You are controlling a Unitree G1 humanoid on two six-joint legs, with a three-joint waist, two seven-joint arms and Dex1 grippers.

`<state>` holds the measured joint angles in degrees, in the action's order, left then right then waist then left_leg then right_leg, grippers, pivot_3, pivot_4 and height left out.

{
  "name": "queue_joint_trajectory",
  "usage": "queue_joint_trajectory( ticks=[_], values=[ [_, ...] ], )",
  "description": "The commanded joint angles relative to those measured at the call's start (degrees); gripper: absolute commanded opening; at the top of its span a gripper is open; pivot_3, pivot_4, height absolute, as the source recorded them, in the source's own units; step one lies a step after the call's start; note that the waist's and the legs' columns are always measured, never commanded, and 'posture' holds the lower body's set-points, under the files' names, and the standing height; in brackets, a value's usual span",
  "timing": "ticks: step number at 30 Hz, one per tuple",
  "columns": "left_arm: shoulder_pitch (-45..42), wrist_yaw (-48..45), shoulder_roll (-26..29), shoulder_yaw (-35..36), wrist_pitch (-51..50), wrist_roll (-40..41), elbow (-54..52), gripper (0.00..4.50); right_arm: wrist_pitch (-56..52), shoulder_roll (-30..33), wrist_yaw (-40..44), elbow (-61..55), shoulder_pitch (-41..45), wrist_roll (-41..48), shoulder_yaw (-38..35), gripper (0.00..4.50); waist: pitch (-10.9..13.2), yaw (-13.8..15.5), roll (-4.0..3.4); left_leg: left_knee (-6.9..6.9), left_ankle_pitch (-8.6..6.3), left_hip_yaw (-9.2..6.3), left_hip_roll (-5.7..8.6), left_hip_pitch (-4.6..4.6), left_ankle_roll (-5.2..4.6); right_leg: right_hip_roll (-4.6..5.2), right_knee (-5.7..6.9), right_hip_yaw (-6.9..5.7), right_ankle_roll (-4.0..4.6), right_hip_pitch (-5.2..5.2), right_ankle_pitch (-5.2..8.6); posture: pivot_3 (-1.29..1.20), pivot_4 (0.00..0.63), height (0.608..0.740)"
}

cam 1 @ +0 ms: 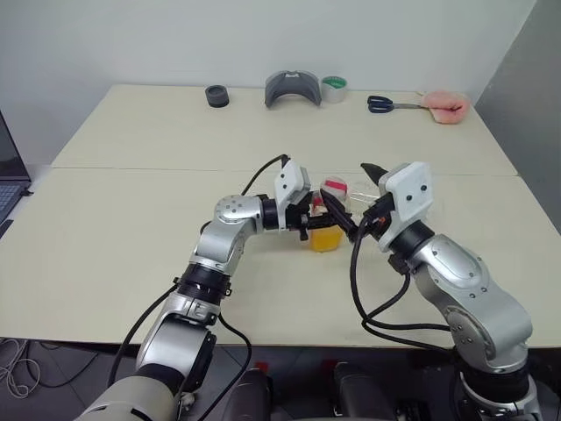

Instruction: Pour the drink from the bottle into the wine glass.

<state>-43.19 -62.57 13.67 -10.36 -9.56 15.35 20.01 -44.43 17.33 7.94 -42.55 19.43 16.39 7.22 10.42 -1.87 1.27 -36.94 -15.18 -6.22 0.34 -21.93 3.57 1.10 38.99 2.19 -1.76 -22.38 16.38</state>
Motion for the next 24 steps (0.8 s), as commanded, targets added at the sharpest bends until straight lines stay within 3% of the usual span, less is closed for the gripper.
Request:
queue_joint_trajectory(
  ticks=[1,14,22,24],
  values=[
    [-1.8,0.0,-0.3,1.0,1.7,0.4,-1.1,1.78,1.2,-1.1,-0.8,-0.4,0.3,-1.4,0.2,4.50,0.0,0.0,0.00,0.00,0.00,0.00,0.00,0.00,0.00,-0.01,0.00,0.00,0.00,0.00,0.00,0.00,0.150,0.740],
    [-1.6,1.0,-0.4,1.1,1.9,0.3,-1.5,1.78,2.9,-6.2,-1.3,3.9,2.6,-4.1,1.8,4.50,0.0,0.0,0.00,0.00,0.00,-0.01,0.00,0.00,-0.01,-0.01,0.01,-0.02,0.00,0.00,0.00,0.00,0.150,0.740],
    [-1.3,1.4,-0.4,1.1,1.7,0.3,-2.0,1.78,2.7,-6.4,0.1,3.9,2.3,-4.4,2.0,1.84,0.0,-0.1,-0.01,0.00,0.00,-0.02,0.00,0.00,-0.01,-0.01,0.01,-0.02,0.00,0.00,0.00,0.00,0.150,0.740],
    [-1.2,1.4,-0.4,1.1,1.6,0.4,-2.2,1.78,2.7,-6.3,0.8,4.0,2.1,-4.1,2.0,1.84,0.0,-0.1,0.00,0.00,0.00,-0.01,0.00,0.00,-0.01,-0.01,0.01,-0.01,0.00,0.00,0.00,0.00,0.150,0.740]
  ],
)
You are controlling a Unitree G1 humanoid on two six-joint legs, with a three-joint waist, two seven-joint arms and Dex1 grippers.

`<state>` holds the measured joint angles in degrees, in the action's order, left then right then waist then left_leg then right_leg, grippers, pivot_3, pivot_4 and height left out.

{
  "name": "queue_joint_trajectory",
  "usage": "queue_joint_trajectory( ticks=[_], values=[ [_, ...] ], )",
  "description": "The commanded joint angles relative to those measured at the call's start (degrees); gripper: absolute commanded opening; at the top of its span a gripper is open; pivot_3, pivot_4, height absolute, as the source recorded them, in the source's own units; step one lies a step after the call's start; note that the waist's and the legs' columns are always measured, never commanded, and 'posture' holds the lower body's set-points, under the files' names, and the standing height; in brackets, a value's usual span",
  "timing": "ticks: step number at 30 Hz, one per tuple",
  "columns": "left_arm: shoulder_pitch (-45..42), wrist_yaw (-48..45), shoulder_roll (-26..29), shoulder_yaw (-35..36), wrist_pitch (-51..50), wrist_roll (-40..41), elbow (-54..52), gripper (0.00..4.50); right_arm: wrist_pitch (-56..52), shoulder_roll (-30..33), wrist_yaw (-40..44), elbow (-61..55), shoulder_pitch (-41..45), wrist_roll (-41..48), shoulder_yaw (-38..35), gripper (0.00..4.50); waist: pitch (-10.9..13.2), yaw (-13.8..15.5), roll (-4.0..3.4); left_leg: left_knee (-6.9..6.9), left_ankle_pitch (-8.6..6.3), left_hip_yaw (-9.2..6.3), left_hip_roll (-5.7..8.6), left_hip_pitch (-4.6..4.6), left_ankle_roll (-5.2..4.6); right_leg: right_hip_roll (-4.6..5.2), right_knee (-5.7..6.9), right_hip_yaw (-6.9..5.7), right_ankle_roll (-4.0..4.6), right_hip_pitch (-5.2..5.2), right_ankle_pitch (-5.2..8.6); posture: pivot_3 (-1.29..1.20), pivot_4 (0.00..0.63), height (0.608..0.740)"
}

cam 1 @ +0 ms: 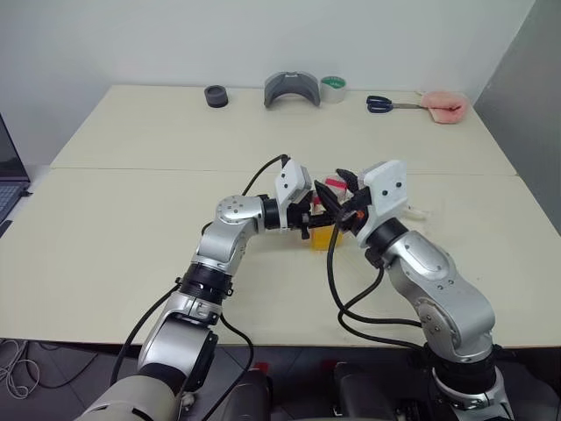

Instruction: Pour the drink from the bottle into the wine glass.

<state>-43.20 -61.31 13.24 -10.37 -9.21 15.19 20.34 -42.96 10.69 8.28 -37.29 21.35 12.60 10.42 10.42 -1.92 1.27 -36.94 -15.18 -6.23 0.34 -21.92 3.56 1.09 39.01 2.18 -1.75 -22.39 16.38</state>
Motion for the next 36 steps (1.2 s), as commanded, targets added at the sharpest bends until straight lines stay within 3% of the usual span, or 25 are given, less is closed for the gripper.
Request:
queue_joint_trajectory(
  ticks=[1,4,10,15,17,25,30,36],
  values=[
    [-1.2,0.1,0.1,1.1,1.2,0.6,-2.5,1.78,1.3,0.7,1.4,-1.0,0.2,0.3,-1.2,1.84,0.0,0.0,0.00,0.00,0.00,0.00,0.00,0.00,0.00,0.00,0.00,0.00,0.00,0.00,0.00,0.00,0.150,0.740],
    [-1.3,-0.5,0.2,0.9,1.1,0.6,-2.5,1.78,3.2,3.9,9.0,1.7,1.6,3.5,-2.1,1.84,0.0,0.0,0.00,0.00,0.00,0.00,0.00,0.00,0.00,0.00,0.00,0.00,0.00,0.00,0.00,0.00,0.150,0.740],
    [-1.7,-3.2,1.5,0.1,0.7,0.8,-3.7,1.78,10.1,19.3,38.9,19.8,12.1,13.1,-5.7,1.84,0.0,-0.2,-0.03,-0.01,-0.01,0.01,0.02,0.03,-0.02,-0.02,-0.03,-0.04,-0.01,0.05,-0.01,0.00,0.150,0.740],
    [-1.3,-4.0,2.1,0.2,0.6,0.9,-4.6,1.77,8.5,21.5,45.4,25.3,16.9,17.3,-5.9,1.84,0.0,-0.2,-0.04,0.03,-0.01,-0.03,-0.04,0.03,-0.03,-0.05,-0.02,-0.07,0.03,0.03,0.00,0.00,0.150,0.740],
    [-1.2,-3.8,2.1,0.4,0.4,0.9,-4.8,1.77,7.1,20.9,44.1,24.4,16.3,18.3,-6.9,1.84,0.0,-0.2,-0.04,0.01,-0.01,-0.01,-0.01,0.00,-0.03,0.00,-0.02,-0.05,0.03,0.03,0.00,0.00,0.150,0.740],
    [-1.2,-1.1,1.7,1.0,0.7,0.2,-3.7,1.77,1.9,17.5,28.3,10.0,10.9,20.9,-14.6,4.50,0.0,0.1,-0.05,-0.02,-0.01,-0.01,0.02,-0.07,-0.02,0.07,-0.01,-0.02,0.00,-0.01,-0.01,0.00,0.150,0.740],
    [-1.8,-0.3,1.9,1.2,1.0,0.2,-2.4,1.77,-0.8,12.8,14.5,-2.5,2.6,14.9,-10.1,4.50,0.0,0.1,-0.05,0.00,-0.01,-0.04,-0.01,-0.06,-0.02,0.04,0.01,-0.02,0.00,-0.03,0.00,0.00,0.150,0.740],
    [-2.5,-0.1,1.9,1.2,1.2,0.1,-1.3,1.77,0.4,7.6,3.8,-5.8,-1.7,5.1,-1.8,4.50,0.0,0.0,-0.05,-0.02,0.00,0.00,0.00,-0.04,-0.01,0.01,0.02,0.00,-0.01,-0.04,0.00,0.00,0.150,0.740]
  ],
)
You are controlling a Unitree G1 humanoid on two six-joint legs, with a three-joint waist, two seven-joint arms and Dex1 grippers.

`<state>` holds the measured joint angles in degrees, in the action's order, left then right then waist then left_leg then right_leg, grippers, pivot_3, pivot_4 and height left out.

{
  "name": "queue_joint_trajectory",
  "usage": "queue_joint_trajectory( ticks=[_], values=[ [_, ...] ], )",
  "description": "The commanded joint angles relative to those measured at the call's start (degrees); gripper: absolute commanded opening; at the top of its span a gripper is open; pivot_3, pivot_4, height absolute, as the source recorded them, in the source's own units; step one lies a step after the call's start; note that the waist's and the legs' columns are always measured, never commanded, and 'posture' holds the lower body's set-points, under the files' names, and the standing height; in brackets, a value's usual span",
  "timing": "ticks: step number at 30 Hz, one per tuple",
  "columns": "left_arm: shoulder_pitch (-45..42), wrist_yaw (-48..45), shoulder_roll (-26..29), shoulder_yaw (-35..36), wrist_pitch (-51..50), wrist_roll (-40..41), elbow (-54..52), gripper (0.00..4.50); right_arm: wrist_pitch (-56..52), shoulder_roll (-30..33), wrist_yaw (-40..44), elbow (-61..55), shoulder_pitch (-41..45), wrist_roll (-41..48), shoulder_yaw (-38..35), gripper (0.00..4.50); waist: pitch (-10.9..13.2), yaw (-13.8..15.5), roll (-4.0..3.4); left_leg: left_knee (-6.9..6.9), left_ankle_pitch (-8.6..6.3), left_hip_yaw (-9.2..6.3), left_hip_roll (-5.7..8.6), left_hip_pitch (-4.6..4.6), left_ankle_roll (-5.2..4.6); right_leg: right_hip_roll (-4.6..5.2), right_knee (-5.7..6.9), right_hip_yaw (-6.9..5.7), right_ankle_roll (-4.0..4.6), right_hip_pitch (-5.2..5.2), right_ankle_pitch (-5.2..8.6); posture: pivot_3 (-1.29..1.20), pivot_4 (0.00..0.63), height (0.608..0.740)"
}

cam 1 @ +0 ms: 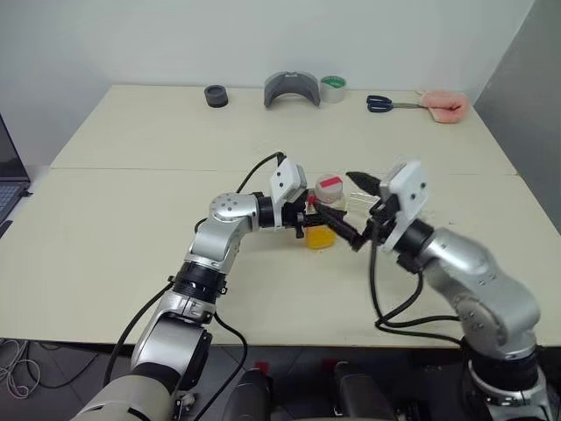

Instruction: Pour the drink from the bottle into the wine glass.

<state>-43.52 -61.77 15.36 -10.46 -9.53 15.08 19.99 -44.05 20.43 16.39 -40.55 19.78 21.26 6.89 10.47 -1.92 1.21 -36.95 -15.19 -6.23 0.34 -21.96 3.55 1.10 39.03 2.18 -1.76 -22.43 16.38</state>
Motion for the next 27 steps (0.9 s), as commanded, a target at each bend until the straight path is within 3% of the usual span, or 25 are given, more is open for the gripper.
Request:
queue_joint_trajectory(
  ticks=[1,18,26,27],
  values=[
    [-2.3,0.3,-0.3,1.3,1.6,0.2,-0.8,1.77,1.8,-3.3,-5.7,-2.2,-0.2,-4.6,2.4,4.50,0.0,0.0,0.00,0.00,0.00,0.00,0.00,0.00,0.00,0.00,-0.01,0.00,0.00,0.00,0.00,0.00,0.150,0.740],
    [-1.6,0.5,-0.2,1.0,2.0,-0.1,-1.1,1.77,5.0,-11.9,-9.2,4.5,2.9,-11.2,4.6,4.50,0.0,0.0,0.00,0.00,0.00,0.01,0.01,0.00,0.00,0.00,-0.01,0.00,0.00,0.00,0.00,0.00,0.150,0.740],
    [-1.5,0.2,0.1,1.0,2.4,-0.3,-0.9,1.77,6.5,-12.6,-8.5,5.2,3.0,-12.4,5.1,1.91,0.0,0.0,0.00,0.01,0.00,0.00,0.00,0.01,0.00,-0.01,0.00,0.00,0.01,0.00,0.00,0.00,0.150,0.740],
    [-1.5,0.1,0.2,1.0,2.4,-0.3,-0.9,1.77,6.5,-12.6,-8.3,5.2,3.0,-12.3,5.1,1.88,0.0,0.0,0.00,0.01,0.00,0.00,0.00,0.01,0.00,-0.01,0.00,0.00,0.00,0.00,0.00,0.00,0.150,0.740]
  ],
)
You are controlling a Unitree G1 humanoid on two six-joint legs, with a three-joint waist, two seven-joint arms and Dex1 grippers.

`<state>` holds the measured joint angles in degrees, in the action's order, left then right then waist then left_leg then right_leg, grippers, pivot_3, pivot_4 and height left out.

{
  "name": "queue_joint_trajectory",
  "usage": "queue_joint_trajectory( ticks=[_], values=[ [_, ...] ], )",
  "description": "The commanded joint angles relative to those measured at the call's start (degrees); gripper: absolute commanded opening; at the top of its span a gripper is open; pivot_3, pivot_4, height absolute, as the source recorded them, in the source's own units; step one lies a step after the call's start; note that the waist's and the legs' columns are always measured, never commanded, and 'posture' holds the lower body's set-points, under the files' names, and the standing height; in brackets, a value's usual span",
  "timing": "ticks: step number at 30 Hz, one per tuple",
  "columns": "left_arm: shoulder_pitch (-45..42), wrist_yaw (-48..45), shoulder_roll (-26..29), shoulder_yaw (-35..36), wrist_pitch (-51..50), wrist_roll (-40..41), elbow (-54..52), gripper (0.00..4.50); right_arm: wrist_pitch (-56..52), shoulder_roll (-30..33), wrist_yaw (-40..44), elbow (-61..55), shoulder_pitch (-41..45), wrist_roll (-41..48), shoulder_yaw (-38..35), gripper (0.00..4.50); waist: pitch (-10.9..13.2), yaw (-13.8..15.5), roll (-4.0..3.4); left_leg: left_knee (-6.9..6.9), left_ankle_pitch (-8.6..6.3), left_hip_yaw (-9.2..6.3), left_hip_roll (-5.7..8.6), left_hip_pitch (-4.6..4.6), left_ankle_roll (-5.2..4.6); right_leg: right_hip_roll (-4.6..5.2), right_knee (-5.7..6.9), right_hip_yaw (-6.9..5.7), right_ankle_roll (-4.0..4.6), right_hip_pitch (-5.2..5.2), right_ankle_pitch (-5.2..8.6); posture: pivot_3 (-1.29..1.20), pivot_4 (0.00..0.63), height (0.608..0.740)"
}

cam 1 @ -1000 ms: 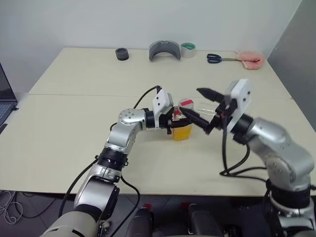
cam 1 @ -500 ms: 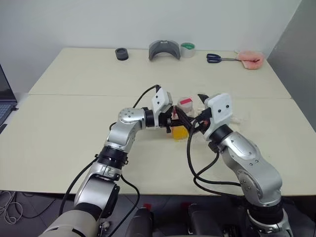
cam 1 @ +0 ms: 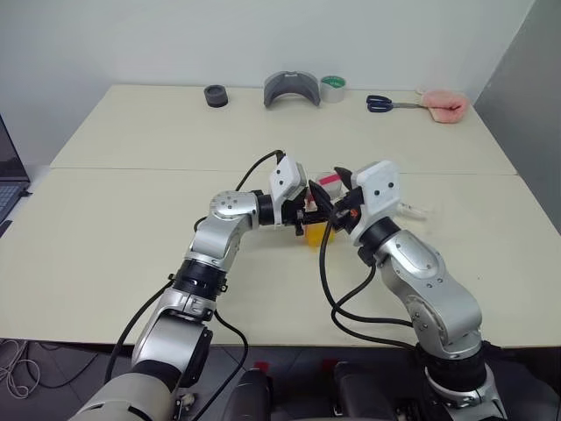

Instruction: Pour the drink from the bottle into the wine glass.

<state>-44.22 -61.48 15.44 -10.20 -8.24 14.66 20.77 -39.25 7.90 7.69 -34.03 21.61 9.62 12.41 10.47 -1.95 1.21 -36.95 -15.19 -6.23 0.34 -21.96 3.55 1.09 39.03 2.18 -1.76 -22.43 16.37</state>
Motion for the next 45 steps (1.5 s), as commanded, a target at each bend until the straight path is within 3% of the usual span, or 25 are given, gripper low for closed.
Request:
queue_joint_trajectory(
  ticks=[1,4,8,11,15,19,26,29,33,38,45],
  values=[
    [-0.8,-0.2,0.2,0.7,1.1,0.1,-1.8,1.77,1.5,0.0,0.7,-1.2,1.2,-0.4,-0.4,1.88,0.0,0.0,0.00,0.00,0.00,0.00,0.01,0.00,0.00,0.00,0.00,0.00,0.00,0.00,0.00,0.00,0.150,0.740],
    [-0.9,-0.6,0.4,0.7,1.1,0.1,-1.7,1.77,1.2,0.2,3.2,-0.5,1.4,1.5,-0.6,1.88,0.0,0.0,0.00,0.00,0.00,0.00,0.00,0.00,0.00,0.00,0.00,0.00,0.00,0.00,0.00,0.00,0.150,0.740],
    [-1.9,-2.8,1.0,0.2,0.6,0.5,-1.5,1.77,4.3,9.0,22.8,4.3,4.0,10.7,-2.7,1.88,0.0,0.0,0.00,-0.01,0.00,0.02,0.03,0.00,-0.01,0.01,-0.01,0.00,-0.01,0.01,0.00,0.00,0.150,0.740],
    [-2.1,-5.2,1.7,-0.4,0.4,0.7,-2.1,1.77,5.8,17.0,39.4,15.0,10.1,15.8,-4.1,1.88,0.0,-0.1,-0.05,-0.03,-0.01,0.03,0.03,0.04,-0.02,-0.01,-0.03,-0.03,-0.01,0.08,0.00,0.00,0.150,0.740],
    [-1.9,-5.9,1.8,-0.3,0.2,0.8,-2.9,1.76,6.8,20.5,48.1,25.1,17.3,17.5,-4.4,1.88,0.1,-0.5,-0.06,0.02,-0.01,0.00,-0.03,0.09,-0.03,-0.06,-0.02,-0.07,0.01,0.09,0.00,0.00,0.150,0.740],
    [-1.5,-4.8,1.6,0.2,-0.3,0.9,-3.8,1.74,7.0,19.5,45.3,24.7,17.5,16.6,-5.7,1.88,0.1,-0.5,-0.06,0.01,-0.01,-0.02,-0.02,0.03,-0.03,-0.02,-0.02,-0.05,0.02,0.05,0.00,0.00,0.150,0.740],
    [-0.5,-3.9,1.9,0.4,-1.2,1.1,-5.3,1.73,2.0,18.8,37.5,12.0,11.8,21.7,-12.0,4.26,0.1,0.0,-0.07,-0.03,0.00,-0.02,0.03,-0.02,-0.01,0.07,-0.02,-0.03,0.00,0.04,-0.01,0.00,0.150,0.740],
    [-0.5,-3.9,2.0,0.5,-1.4,1.3,-5.3,1.73,-1.7,18.9,34.2,4.6,8.9,25.6,-14.3,4.33,0.1,0.1,-0.07,-0.03,0.00,-0.01,0.03,-0.03,-0.01,0.07,-0.02,-0.01,0.00,0.04,-0.01,0.00,0.150,0.740],
    [-1.1,-4.3,1.9,0.8,-1.7,1.9,-4.5,1.73,-1.7,17.4,27.9,-0.2,6.8,23.2,-12.8,4.33,0.1,0.0,-0.07,-0.01,-0.01,-0.01,0.00,0.01,-0.02,0.04,-0.01,-0.03,0.00,0.04,0.00,0.00,0.150,0.740],
    [-2.1,-5.3,1.9,1.3,-2.9,3.1,-3.3,1.73,2.5,17.3,24.0,1.8,7.1,14.7,-7.0,4.33,0.1,-0.1,-0.07,-0.02,-0.01,-0.01,0.00,0.03,-0.02,0.00,0.00,-0.03,0.00,0.04,0.00,0.00,0.150,0.740],
    [-2.7,-6.8,2.5,1.3,-1.6,2.5,-1.6,1.73,5.9,16.2,22.3,5.6,8.2,10.8,-6.8,4.33,0.1,0.0,-0.07,-0.02,0.00,0.00,0.02,0.01,-0.01,0.01,-0.01,-0.03,0.00,0.04,0.00,0.00,0.150,0.740]
  ],
)
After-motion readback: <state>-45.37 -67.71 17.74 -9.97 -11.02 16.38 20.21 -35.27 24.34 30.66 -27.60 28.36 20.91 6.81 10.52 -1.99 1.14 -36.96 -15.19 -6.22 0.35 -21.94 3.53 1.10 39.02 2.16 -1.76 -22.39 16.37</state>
